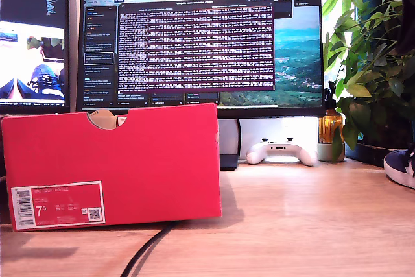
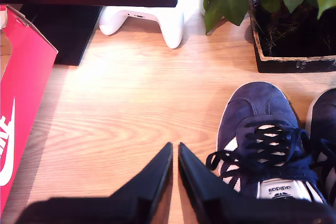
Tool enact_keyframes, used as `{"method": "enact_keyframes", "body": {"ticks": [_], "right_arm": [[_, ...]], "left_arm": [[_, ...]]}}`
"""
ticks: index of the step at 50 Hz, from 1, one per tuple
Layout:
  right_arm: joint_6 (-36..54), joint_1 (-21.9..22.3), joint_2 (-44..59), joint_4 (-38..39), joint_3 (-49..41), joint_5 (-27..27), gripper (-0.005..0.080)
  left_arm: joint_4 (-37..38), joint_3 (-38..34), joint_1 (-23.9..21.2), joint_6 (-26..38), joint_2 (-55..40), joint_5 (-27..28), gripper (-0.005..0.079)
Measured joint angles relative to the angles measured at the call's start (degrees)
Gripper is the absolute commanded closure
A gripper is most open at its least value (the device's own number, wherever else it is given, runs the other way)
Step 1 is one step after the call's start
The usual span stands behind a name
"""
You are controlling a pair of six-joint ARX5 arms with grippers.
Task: Pack the blue shoes by picking the first shoe and placing it inside the red shoebox, left side, then picking and rotating the second shoe and placing it in the shoebox
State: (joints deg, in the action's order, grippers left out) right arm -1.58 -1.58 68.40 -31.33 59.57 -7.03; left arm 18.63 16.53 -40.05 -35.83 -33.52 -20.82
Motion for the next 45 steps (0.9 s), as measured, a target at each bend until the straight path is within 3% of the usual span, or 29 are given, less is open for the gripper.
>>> {"method": "enact_keyframes", "body": {"ticks": [9, 18, 35, 45], "right_arm": [[0.00, 0.00, 0.00, 0.00, 0.00, 0.04, 0.0752], [0.00, 0.00, 0.00, -3.26, 0.00, 0.13, 0.0752], [-0.04, 0.00, 0.00, -9.49, 0.00, 0.13, 0.0751], [-1.22, 0.00, 0.00, -13.22, 0.00, 0.13, 0.0751]], "left_arm": [[-4.44, -0.94, -2.95, -1.40, 0.07, -4.74, 0.0762], [-6.27, -6.32, -2.95, -1.46, 0.02, -4.85, 0.0762], [-13.88, -8.79, -2.93, -1.18, 0.04, -5.14, 0.0762], [-18.49, -10.34, -2.60, 3.48, -0.09, -5.09, 0.0762]]}}
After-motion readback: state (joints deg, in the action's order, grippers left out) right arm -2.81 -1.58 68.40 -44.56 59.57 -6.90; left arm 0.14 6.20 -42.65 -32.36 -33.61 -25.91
